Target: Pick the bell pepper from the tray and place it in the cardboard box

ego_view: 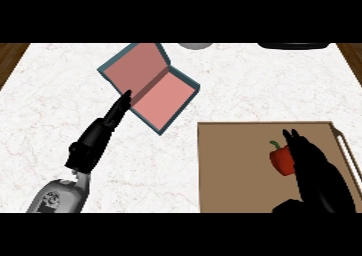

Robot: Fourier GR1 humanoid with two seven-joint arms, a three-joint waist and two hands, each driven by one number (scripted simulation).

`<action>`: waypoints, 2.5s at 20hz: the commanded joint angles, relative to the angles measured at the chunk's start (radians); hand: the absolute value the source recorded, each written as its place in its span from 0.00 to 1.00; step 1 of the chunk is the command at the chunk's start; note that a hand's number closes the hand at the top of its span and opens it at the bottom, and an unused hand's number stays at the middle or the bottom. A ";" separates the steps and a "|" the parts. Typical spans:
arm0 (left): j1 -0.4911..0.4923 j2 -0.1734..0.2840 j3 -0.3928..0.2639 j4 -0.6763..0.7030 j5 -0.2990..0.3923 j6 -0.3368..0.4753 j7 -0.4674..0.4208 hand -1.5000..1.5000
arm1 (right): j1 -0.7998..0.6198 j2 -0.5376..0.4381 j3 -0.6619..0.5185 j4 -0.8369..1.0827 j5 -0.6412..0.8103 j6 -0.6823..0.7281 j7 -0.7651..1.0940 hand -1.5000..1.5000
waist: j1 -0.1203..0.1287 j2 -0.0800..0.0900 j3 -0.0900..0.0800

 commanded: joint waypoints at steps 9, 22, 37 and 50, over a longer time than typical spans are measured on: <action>-0.070 -0.064 0.079 0.097 -0.052 -0.076 -0.028 0.50 | 0.009 0.105 -0.067 0.102 0.125 0.011 -0.133 0.00 | -0.003 0.000 0.000; 0.010 -0.059 0.134 0.044 -0.075 -0.137 -0.046 0.50 | 0.003 0.186 -0.115 0.136 0.154 0.121 -0.150 0.00 | -0.002 0.000 0.000; -0.046 -0.097 0.163 0.012 -0.075 -0.153 0.016 0.50 | -0.033 0.243 -0.139 0.456 0.293 -0.038 -0.278 0.00 | 0.000 0.000 0.000; 0.011 -0.088 0.164 -0.067 -0.082 -0.176 0.061 0.50 | -0.113 0.172 -0.214 0.541 0.324 -0.077 -0.419 1.00 | 0.005 0.000 0.000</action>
